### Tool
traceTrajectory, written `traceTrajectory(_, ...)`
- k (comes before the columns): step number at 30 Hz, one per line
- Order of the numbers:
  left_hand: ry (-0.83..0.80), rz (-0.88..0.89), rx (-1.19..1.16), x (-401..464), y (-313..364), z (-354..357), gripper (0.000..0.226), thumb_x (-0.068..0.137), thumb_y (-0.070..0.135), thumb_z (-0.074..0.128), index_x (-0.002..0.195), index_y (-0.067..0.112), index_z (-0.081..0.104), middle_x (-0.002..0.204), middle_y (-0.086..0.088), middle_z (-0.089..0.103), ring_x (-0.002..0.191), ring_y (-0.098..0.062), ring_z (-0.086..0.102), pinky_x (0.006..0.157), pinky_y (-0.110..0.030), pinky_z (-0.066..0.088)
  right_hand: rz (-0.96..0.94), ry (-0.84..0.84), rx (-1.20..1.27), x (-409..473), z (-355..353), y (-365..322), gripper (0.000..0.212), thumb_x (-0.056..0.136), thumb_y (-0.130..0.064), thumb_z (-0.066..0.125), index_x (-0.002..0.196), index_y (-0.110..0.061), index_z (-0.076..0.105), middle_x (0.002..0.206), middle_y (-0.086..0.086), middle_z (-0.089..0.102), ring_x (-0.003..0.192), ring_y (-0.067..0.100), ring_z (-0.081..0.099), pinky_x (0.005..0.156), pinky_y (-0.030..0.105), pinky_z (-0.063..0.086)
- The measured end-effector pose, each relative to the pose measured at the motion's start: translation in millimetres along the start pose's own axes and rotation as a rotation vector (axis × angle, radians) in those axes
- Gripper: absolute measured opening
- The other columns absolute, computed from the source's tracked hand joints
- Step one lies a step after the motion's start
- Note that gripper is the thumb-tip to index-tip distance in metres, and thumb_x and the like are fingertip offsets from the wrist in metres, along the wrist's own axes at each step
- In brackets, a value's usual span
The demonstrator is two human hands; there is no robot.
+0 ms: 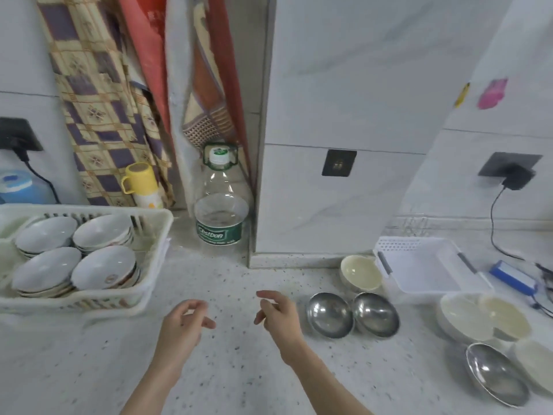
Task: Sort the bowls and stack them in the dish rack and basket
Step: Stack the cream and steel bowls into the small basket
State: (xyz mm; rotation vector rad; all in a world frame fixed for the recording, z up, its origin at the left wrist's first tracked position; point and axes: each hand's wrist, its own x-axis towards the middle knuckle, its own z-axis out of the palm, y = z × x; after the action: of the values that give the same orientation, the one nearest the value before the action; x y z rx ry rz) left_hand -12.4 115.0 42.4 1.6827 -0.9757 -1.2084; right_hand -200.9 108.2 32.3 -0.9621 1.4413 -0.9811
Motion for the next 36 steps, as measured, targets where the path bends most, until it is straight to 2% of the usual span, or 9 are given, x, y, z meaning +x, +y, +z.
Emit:
traceTrajectory(4, -0.078, -0.086, -0.037, -38.4, -7.9, 89.2, 0.011, 0.096, 0.022, 0.059, 0.092, 0.013, 0.065, 0.064, -0.005, 0.073, 0.038, -0.013, 0.034, 0.038, -0.02, 0.026, 0.0, 0.157, 0.02, -19.5, -91.1, 20.5, 0.028, 0.093, -0.009, 0.047, 0.106, -0.02, 0.069, 0.054, -0.007, 0.064, 0.053, 0.001, 0.057, 0.06, 0.019, 0.044)
traceTrajectory(8, -0.214, -0.138, -0.013, -70.2, -10.7, 156.8, 0.011, 0.095, 0.022, 0.06, 0.094, 0.014, 0.067, 0.066, -0.003, 0.074, 0.039, -0.011, 0.038, 0.036, -0.018, 0.027, 0.045, 0.299, 0.094, -36.0, -153.6, 31.4, 0.028, 0.089, -0.006, 0.05, 0.1, -0.019, 0.072, 0.069, -0.002, 0.068, 0.057, 0.002, 0.059, 0.058, 0.018, 0.044)
traceTrajectory(14, -0.427, -0.147, 0.097, -95.6, -8.5, 220.3, 0.014, 0.096, 0.027, 0.057, 0.098, 0.018, 0.067, 0.074, 0.0, 0.076, 0.045, -0.01, 0.043, 0.045, -0.02, 0.032, 0.097, 0.437, 0.212, -44.5, -209.2, 35.4, 0.024, 0.093, -0.009, 0.05, 0.103, -0.022, 0.069, 0.056, -0.005, 0.061, 0.044, 0.002, 0.044, 0.052, 0.019, 0.038)
traceTrajectory(19, -0.586, -0.161, 0.197, -99.9, -9.9, 263.1, 0.015, 0.097, 0.028, 0.054, 0.103, 0.019, 0.065, 0.082, 0.0, 0.076, 0.05, -0.01, 0.045, 0.046, -0.019, 0.034, 0.073, 0.591, 0.285, -45.2, -251.5, 33.7, 0.025, 0.096, -0.014, 0.047, 0.101, -0.02, 0.071, 0.065, 0.0, 0.062, 0.048, 0.005, 0.042, 0.046, 0.015, 0.035)
traceTrajectory(23, -0.685, -0.165, 0.245, -104.5, -8.0, 300.2, 0.017, 0.096, 0.03, 0.054, 0.104, 0.02, 0.065, 0.085, 0.002, 0.076, 0.053, -0.009, 0.047, 0.047, -0.018, 0.035, 0.088, 0.806, 0.366, -56.5, -305.5, 42.0, 0.02, 0.097, -0.021, 0.049, 0.096, -0.021, 0.069, 0.056, -0.002, 0.063, 0.047, 0.008, 0.039, 0.051, 0.022, 0.033)
traceTrajectory(26, -0.677, -0.178, 0.23, -104.8, -4.8, 328.0, 0.016, 0.095, 0.032, 0.056, 0.102, 0.022, 0.066, 0.081, 0.006, 0.076, 0.052, -0.008, 0.047, 0.047, -0.018, 0.036, 0.079, 0.928, 0.378, -59.3, -354.1, 45.2, 0.019, 0.095, -0.023, 0.05, 0.095, -0.022, 0.069, 0.06, -0.002, 0.066, 0.057, 0.01, 0.048, 0.063, 0.026, 0.039)
traceTrajectory(29, -0.652, -0.174, 0.223, -103.5, 1.1, 359.9, 0.016, 0.095, 0.034, 0.056, 0.103, 0.025, 0.066, 0.08, 0.007, 0.076, 0.053, -0.007, 0.048, 0.048, -0.018, 0.037, 0.072, 0.974, 0.301, -47.3, -405.7, 46.0, 0.021, 0.095, -0.021, 0.048, 0.103, -0.019, 0.067, 0.074, 0.0, 0.069, 0.081, 0.018, 0.058, 0.081, 0.035, 0.043)
traceTrajectory(33, -0.58, -0.167, 0.166, -108.3, 12.0, 415.5, 0.014, 0.096, 0.03, 0.056, 0.103, 0.021, 0.065, 0.083, 0.002, 0.075, 0.053, -0.009, 0.047, 0.047, -0.018, 0.035, 0.122, 0.947, 0.015, -25.7, -480.8, 53.3, 0.031, 0.093, -0.016, 0.045, 0.119, -0.015, 0.062, 0.101, 0.0, 0.068, 0.099, 0.02, 0.059, 0.083, 0.034, 0.042)
traceTrajectory(36, -0.518, -0.191, 0.11, -117.2, 17.6, 454.8, 0.014, 0.096, 0.028, 0.056, 0.103, 0.019, 0.064, 0.088, -0.003, 0.074, 0.055, -0.011, 0.046, 0.046, -0.018, 0.033, 0.243, 0.913, -0.285, -12.6, -534.5, 59.5, 0.039, 0.092, -0.021, 0.044, 0.129, -0.02, 0.056, 0.118, 0.004, 0.063, 0.1, 0.023, 0.056, 0.084, 0.04, 0.044)
